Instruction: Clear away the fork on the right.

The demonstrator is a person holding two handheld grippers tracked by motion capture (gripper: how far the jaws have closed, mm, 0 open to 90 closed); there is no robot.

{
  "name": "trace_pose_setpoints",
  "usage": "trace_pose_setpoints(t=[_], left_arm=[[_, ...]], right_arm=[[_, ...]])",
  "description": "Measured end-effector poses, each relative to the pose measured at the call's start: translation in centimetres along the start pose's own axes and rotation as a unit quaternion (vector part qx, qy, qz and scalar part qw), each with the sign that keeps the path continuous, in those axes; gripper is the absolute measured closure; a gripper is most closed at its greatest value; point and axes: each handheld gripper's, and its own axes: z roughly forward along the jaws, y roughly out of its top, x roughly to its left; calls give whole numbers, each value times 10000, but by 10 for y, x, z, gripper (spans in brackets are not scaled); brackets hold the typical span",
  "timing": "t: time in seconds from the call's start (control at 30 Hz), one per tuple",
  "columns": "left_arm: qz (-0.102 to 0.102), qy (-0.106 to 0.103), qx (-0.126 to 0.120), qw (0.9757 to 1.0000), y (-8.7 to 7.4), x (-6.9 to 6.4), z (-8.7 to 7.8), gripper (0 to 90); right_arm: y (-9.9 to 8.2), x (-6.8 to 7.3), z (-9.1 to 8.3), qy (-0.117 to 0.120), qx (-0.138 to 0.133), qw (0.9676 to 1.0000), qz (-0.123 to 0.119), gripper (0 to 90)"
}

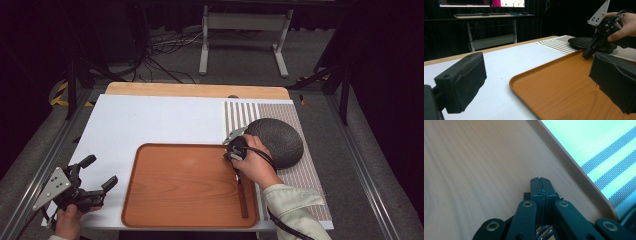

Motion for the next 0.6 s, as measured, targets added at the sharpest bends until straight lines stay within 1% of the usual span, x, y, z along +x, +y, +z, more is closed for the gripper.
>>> trace_pose_setpoints(t=[0.27,0.3,0.6], left_arm=[[0,2,5,10000,0,0,0,17],[1,1,4,10000,0,0,0,17],[3,-3,8,10000,0,0,0,17]], right_arm=[[-4,-6,-3,-51,26,10000,55,900],[-4,-6,-3,-67,26,9999,101,900],[-5,-8,-4,-79,50,9999,111,900]])
